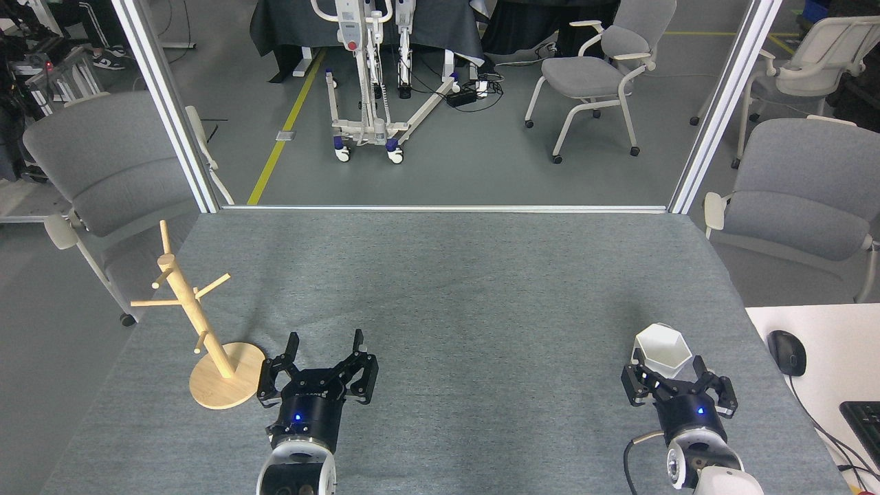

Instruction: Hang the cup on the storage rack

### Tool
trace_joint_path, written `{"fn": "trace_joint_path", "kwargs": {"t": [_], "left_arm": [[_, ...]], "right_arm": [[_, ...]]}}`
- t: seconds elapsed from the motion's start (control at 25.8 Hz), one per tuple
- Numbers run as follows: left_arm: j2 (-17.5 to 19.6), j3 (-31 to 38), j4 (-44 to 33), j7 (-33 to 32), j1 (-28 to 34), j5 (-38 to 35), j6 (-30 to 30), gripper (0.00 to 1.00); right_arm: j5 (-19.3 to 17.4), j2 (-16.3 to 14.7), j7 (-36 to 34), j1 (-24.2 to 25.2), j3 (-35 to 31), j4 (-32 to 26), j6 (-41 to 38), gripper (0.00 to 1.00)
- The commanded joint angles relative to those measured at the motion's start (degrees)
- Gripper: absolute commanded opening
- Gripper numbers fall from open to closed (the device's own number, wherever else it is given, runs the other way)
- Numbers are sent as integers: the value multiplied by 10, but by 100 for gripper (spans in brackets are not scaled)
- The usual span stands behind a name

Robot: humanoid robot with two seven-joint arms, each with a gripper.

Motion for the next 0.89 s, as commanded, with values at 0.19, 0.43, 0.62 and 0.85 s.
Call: {"fn": "trace_joint_path", "kwargs": {"t": [0.19, 0.43, 0.62, 0.85], "left_arm": [[0, 0, 7, 0, 0, 0, 0, 100], [-1, 0, 14, 0, 0, 0, 0, 100], [-2, 0, 16, 0, 0, 1, 0, 100], [-3, 0, 19, 0, -2, 1, 1, 100]], "right_arm": [[0, -4, -1, -8, 1, 8, -1, 100], [0, -4, -1, -8, 3, 10, 0, 100], [4, -3, -1, -26, 4, 36, 0, 100], [4, -4, -1, -40, 11, 57, 0, 100]]}}
